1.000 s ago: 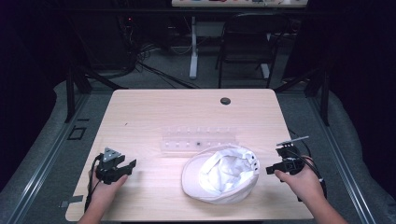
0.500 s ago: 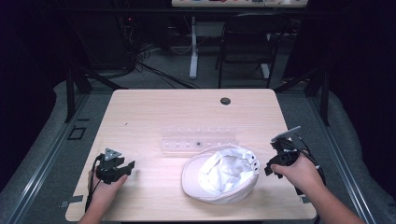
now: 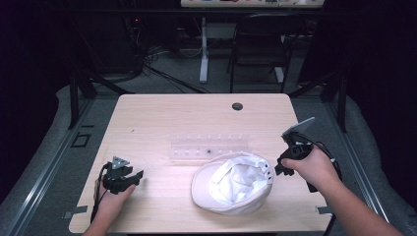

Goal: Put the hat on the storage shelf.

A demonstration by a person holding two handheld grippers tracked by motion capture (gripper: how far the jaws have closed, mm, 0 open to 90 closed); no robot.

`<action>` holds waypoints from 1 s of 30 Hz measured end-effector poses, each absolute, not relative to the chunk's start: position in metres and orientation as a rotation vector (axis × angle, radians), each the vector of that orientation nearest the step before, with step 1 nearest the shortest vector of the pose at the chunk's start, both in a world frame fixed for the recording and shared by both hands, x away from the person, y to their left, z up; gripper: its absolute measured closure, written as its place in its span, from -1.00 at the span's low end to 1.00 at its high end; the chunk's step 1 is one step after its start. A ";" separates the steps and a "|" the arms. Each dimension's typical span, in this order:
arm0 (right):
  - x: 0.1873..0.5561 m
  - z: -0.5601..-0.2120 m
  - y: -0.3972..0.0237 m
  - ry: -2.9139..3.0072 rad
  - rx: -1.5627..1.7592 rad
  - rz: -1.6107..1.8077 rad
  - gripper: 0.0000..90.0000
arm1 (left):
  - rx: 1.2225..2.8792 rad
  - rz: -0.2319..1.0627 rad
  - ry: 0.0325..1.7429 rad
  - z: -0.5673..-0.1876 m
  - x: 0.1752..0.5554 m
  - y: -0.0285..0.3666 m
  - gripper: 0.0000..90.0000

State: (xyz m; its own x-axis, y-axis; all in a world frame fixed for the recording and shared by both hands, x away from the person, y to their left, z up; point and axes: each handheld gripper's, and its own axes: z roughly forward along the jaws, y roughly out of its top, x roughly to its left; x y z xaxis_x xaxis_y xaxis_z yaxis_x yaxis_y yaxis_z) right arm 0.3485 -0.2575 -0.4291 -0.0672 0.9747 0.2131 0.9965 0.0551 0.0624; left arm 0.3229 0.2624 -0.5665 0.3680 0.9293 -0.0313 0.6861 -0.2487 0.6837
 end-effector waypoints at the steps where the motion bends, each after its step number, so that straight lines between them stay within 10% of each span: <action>1: 0.349 -0.427 -0.255 -2.188 -2.072 -0.318 0.48 | 2.019 0.517 1.388 -0.566 0.323 0.262 0.14; 30: 0.374 -0.461 -0.224 -2.094 -2.028 -0.154 0.54 | 2.034 0.518 1.375 -0.566 0.324 0.260 0.14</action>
